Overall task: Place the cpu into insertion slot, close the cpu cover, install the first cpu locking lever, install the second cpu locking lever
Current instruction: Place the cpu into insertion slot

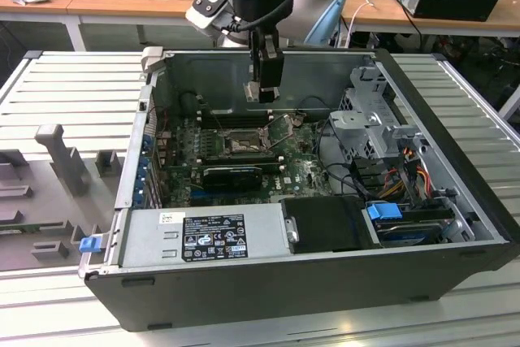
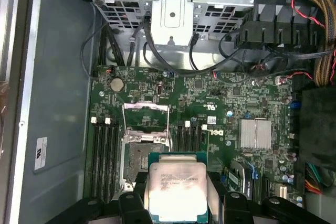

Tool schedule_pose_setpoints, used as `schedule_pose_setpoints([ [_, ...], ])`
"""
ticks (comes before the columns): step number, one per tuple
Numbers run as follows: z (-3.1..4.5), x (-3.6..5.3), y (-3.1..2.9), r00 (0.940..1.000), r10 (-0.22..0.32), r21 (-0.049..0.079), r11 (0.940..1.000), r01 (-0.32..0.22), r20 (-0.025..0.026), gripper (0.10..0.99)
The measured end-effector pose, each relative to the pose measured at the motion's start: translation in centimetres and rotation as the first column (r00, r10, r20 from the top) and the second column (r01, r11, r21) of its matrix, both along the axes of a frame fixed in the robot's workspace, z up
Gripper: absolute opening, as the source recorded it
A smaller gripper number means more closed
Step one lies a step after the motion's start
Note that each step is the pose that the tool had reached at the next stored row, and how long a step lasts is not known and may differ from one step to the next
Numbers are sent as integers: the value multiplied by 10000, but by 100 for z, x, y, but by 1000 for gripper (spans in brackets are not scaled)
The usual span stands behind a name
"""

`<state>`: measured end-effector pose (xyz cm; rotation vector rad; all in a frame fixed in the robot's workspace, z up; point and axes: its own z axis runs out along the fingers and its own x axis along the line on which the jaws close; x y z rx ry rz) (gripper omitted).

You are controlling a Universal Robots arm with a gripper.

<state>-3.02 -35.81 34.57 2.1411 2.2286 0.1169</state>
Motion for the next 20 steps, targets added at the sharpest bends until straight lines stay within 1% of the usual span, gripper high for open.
schedule_pose_setpoints([
  [4, -70, 0, 0, 10000, -54, -2, 10000, 54, -2, 529],
  [6, -84, 0, 0, 10000, -77, -27, 10000, 77, -2, 529],
  [8, -149, 0, 0, 10000, -83, -29, 10000, 83, 1, 529],
  [10, -188, -6, 1, 9998, -176, -29, 9998, 176, 2, 529],
  [13, -258, -8, 6, 9984, -574, -29, 9983, 574, 1, 529],
  [14, -295, -24, 7, 9981, -611, -30, 9981, 611, 1, 529],
  [15, -329, -60, 21, 9981, -613, -32, 9981, 613, 2, 529],
  [17, -366, -70, 22, 9981, -614, -30, 9981, 614, 1, 529],
  [18, -406, -75, 22, 9981, -614, -29, 9981, 614, 1, 529],
  [20, -440, -81, 22, 9981, -613, -30, 9981, 613, 5, 529],
])
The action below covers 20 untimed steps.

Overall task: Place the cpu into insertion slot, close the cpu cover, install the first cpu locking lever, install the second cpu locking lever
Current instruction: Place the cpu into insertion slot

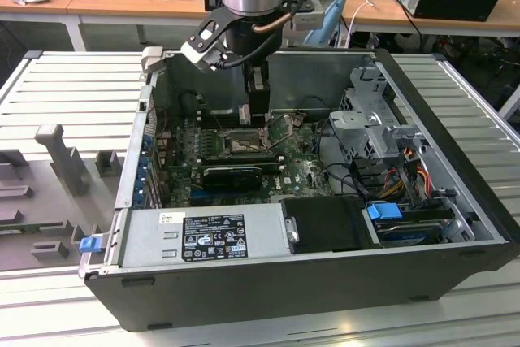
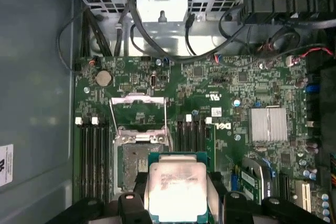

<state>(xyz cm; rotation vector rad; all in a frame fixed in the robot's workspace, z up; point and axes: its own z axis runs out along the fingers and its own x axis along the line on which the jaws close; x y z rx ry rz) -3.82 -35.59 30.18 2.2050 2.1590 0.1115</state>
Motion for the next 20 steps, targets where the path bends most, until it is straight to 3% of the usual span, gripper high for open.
schedule_pose_setpoints([
  [5, -76, -18, 9, 10000, 0, 0, 10000, 0, 2, 529],
  [20, -150, -21, 10, 10000, 0, -13, 10000, 0, 2, 529],
])
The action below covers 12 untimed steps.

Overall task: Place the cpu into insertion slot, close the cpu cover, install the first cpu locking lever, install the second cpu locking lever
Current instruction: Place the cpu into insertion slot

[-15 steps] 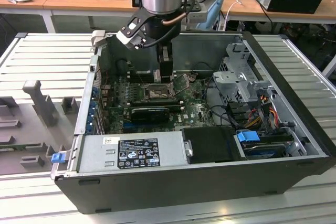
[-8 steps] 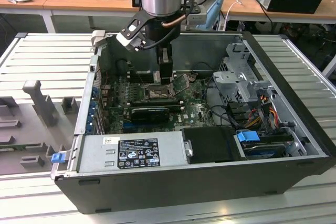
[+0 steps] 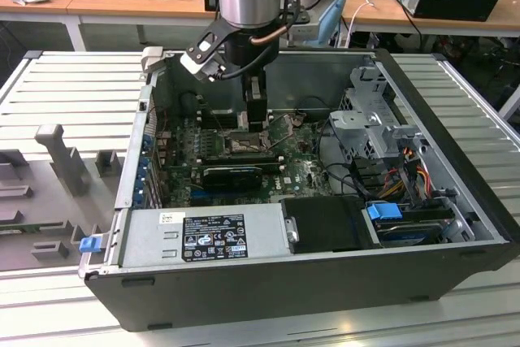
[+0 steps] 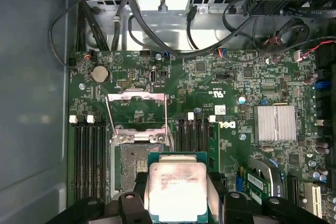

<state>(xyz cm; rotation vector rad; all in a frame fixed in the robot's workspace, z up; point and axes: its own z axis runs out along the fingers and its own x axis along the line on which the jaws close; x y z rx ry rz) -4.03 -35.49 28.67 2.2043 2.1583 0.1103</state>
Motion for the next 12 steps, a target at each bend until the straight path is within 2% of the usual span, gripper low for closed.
schedule_pose_setpoints([
  [4, -29, -3, 9, 9997, -248, -1, 9997, 248, 0, 529],
  [7, -107, -4, 45, 9996, -265, 0, 9996, 265, 0, 529],
  [10, -161, -4, 54, 9998, 215, 4, 9998, -215, 0, 529],
  [12, -189, -4, 69, 9994, 349, 3, 9994, -349, -1, 529],
])
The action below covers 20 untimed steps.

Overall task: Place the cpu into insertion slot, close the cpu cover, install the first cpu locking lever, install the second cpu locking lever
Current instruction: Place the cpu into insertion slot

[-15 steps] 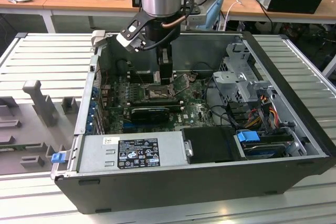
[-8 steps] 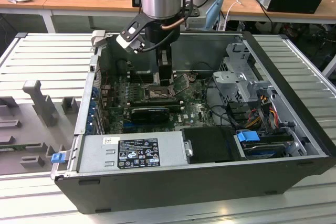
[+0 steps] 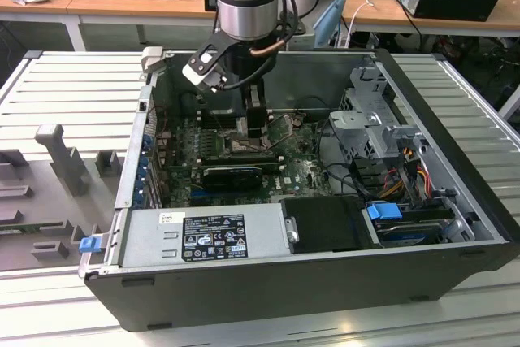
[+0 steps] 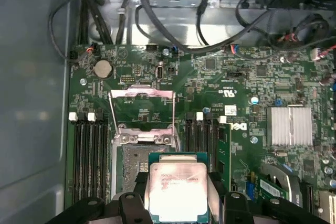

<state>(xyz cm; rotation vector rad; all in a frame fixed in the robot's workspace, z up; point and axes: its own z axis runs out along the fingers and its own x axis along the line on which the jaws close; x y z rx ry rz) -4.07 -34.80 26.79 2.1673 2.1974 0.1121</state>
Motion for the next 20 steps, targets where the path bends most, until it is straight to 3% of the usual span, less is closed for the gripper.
schedule_pose_setpoints([
  [6, -120, -1, 42, 10000, 14, 0, 10000, -14, -1, 529],
  [14, -252, -1, 149, 10000, 14, 11, 10000, -14, 1, 529],
  [20, -282, -3, 154, 10000, 14, 8, 10000, -14, 3, 529],
])
